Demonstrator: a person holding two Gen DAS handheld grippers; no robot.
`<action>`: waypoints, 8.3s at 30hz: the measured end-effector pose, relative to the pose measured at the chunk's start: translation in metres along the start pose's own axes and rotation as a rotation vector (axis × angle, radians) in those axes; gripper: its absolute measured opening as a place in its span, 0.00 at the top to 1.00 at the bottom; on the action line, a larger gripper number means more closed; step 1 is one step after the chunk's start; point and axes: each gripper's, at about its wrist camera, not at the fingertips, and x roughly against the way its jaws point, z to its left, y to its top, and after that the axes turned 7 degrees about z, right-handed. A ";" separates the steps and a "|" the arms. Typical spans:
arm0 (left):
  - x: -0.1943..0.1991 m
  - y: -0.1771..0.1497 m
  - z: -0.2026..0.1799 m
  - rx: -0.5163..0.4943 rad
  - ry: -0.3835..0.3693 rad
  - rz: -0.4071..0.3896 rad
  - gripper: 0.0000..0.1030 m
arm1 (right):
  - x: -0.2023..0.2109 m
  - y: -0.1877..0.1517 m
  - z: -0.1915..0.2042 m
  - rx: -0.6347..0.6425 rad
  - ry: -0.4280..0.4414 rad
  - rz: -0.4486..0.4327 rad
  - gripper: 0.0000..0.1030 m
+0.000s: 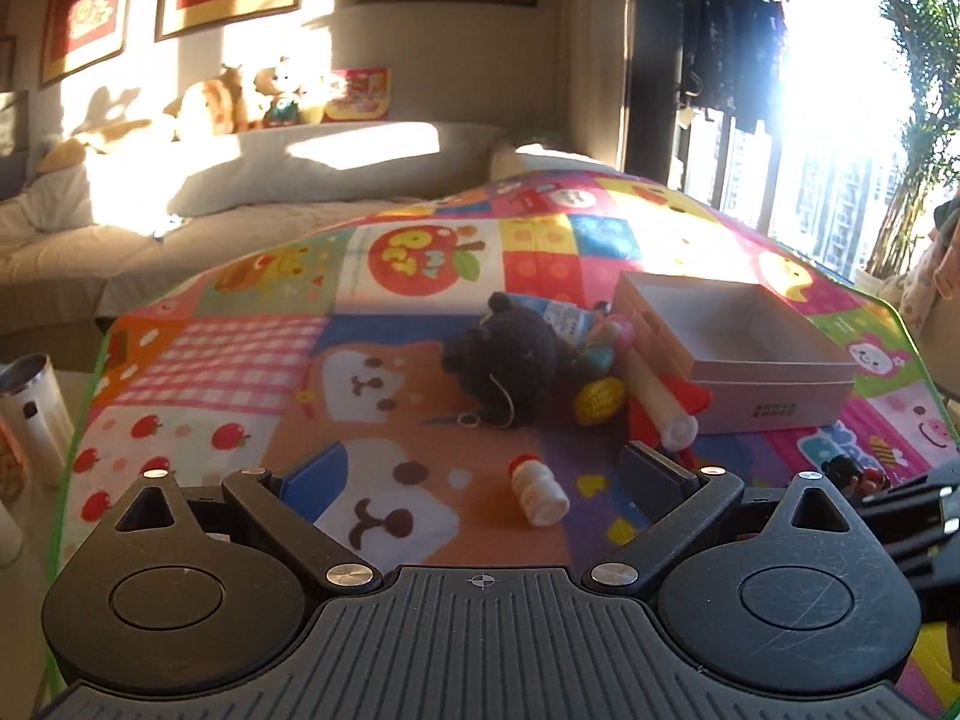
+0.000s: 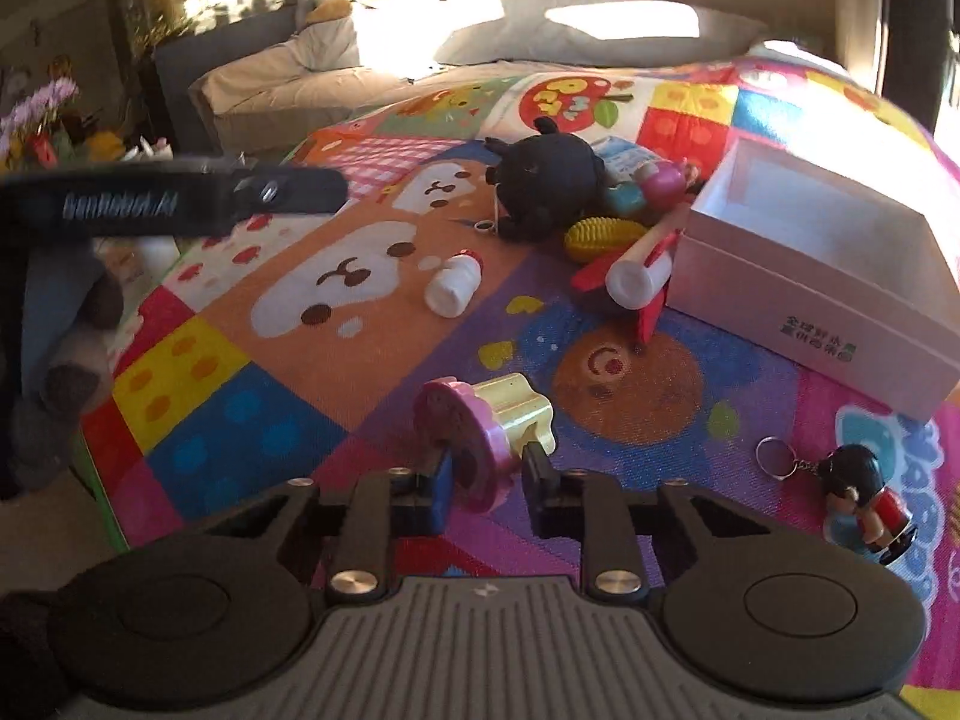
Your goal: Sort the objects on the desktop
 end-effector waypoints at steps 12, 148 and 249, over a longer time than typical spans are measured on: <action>-0.022 -0.010 -0.040 -0.120 -0.138 0.054 0.03 | -0.013 0.019 -0.118 -0.552 0.202 -0.003 0.79; -0.090 0.001 -0.056 -0.063 -0.100 0.085 0.02 | 0.026 -0.063 -0.082 -0.221 -0.573 -0.257 0.01; -0.083 -0.030 -0.092 -0.148 -0.340 0.241 0.42 | 0.054 -0.074 -0.115 -0.350 -0.538 -0.215 0.00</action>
